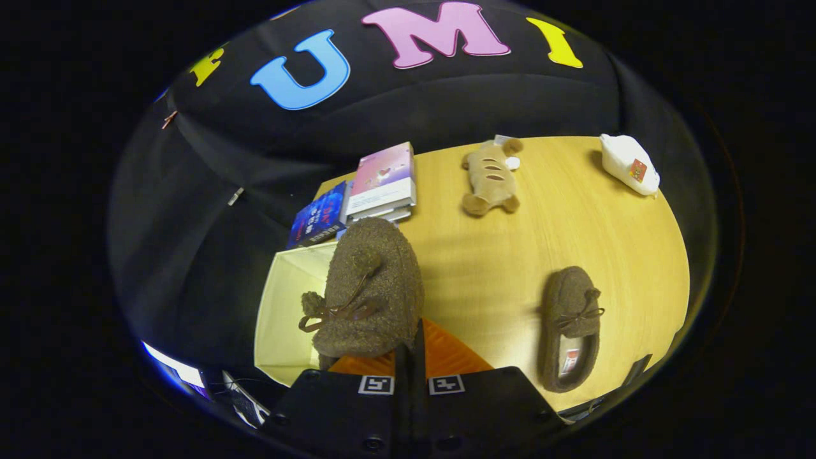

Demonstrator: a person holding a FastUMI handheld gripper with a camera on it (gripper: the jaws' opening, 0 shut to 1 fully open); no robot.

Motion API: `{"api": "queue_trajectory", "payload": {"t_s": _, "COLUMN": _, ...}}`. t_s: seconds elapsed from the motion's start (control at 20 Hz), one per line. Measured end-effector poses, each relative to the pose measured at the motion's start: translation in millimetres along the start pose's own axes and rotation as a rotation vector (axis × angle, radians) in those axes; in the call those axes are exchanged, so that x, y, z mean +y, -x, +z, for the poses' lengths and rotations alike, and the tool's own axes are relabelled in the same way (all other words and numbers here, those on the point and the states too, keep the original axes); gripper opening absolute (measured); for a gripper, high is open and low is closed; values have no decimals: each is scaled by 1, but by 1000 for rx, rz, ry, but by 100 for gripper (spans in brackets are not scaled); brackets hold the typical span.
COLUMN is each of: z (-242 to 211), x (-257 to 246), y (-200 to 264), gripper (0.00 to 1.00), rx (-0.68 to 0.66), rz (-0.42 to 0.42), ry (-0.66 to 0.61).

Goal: Open the storage box then place both shoes into the box .Put the left shoe in first, then the right shoe, with the right side of both shoes facing outward in a uniform manner.

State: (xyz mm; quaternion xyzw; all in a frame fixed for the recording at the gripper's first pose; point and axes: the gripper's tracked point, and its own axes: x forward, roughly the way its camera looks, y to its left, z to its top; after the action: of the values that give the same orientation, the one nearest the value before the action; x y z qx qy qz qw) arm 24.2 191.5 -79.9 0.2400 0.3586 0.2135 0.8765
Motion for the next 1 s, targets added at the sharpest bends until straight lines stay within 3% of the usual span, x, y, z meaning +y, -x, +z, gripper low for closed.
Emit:
{"api": "queue_trajectory", "payload": {"t_s": 0.4, "z": -15, "x": 103, "y": -33, "gripper": 5, "rx": 34, "rz": 86, "ry": 50}}
{"api": "queue_trajectory", "payload": {"t_s": 1.0, "z": -63, "x": 141, "y": -118, "gripper": 5, "rx": 109, "rz": -44, "ry": -16}}
